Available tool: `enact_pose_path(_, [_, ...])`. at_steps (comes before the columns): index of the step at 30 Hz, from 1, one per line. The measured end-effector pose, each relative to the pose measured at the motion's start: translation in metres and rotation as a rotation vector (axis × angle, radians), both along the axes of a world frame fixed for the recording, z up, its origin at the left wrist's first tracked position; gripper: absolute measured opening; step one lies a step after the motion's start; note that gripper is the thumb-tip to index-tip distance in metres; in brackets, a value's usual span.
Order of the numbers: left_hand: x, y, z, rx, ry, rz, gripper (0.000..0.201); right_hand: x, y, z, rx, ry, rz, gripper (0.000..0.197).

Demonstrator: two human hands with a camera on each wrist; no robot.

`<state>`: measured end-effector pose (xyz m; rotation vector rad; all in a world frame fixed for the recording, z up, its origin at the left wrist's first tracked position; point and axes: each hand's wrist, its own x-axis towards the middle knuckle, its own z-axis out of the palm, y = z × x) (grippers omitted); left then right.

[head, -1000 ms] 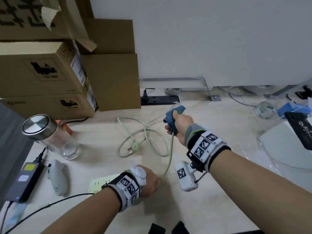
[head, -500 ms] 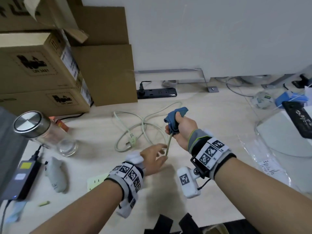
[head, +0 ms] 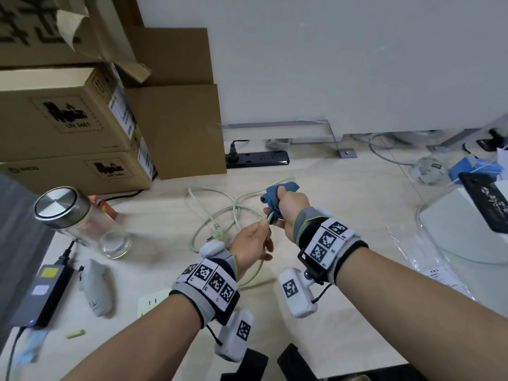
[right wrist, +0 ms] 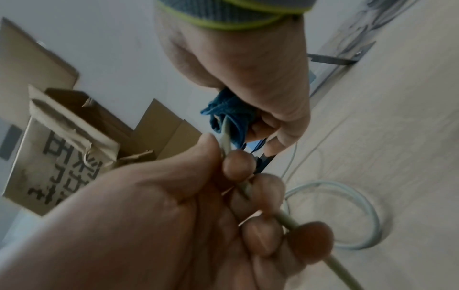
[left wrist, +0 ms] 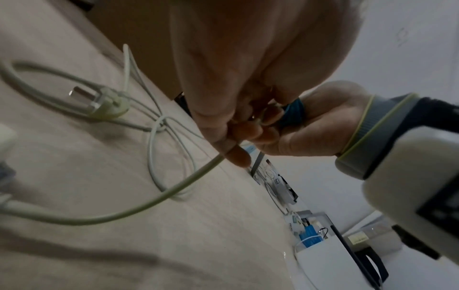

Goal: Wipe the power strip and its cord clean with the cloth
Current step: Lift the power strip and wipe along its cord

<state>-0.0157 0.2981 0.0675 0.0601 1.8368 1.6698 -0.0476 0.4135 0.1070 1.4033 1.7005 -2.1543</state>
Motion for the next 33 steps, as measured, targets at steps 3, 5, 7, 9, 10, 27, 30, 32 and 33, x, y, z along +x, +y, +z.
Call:
enact_pose_path(3, [-0.005,-0.007,0.004,-0.013,0.069,-0.032,0.042,-0.009,0.009,0.006,0.029,-0.021,-0.039,0.030])
enact_pose_path(5, [-0.007,-0.015,0.007,0.017,0.084,-0.058,0.043,-0.013,0.015,0.008,0.038,-0.002,-0.061,0.031])
enact_pose_path(7, [-0.009,-0.025,0.009,0.065,0.113,-0.092,0.047,-0.018,0.024,0.011,0.008,0.033,-0.098,0.033])
enact_pose_path(9, [-0.012,-0.038,0.007,0.098,0.141,-0.114,0.049,-0.024,0.039,0.018,-0.026,0.058,-0.182,0.034])
enact_pose_path(10, [-0.014,-0.045,0.005,0.108,0.149,-0.117,0.048,-0.026,0.047,0.022,-0.046,0.073,-0.234,0.032])
enact_pose_path(27, [-0.024,-0.022,0.029,-0.196,0.601,-0.044,0.031,-0.034,0.012,0.045,-0.195,0.341,-0.291,0.035])
enact_pose_path(30, [-0.033,-0.010,0.033,-0.168,0.518,0.014,0.032,-0.023,-0.023,0.038,-0.140,0.261,-0.115,0.036])
enact_pose_path(32, [-0.039,-0.006,0.037,-0.137,0.449,0.051,0.030,-0.019,-0.035,0.029,-0.013,0.223,0.004,0.033])
enact_pose_path(33, [-0.041,-0.007,0.038,-0.134,0.441,0.061,0.031,-0.020,-0.036,0.028,0.042,0.207,0.034,0.032])
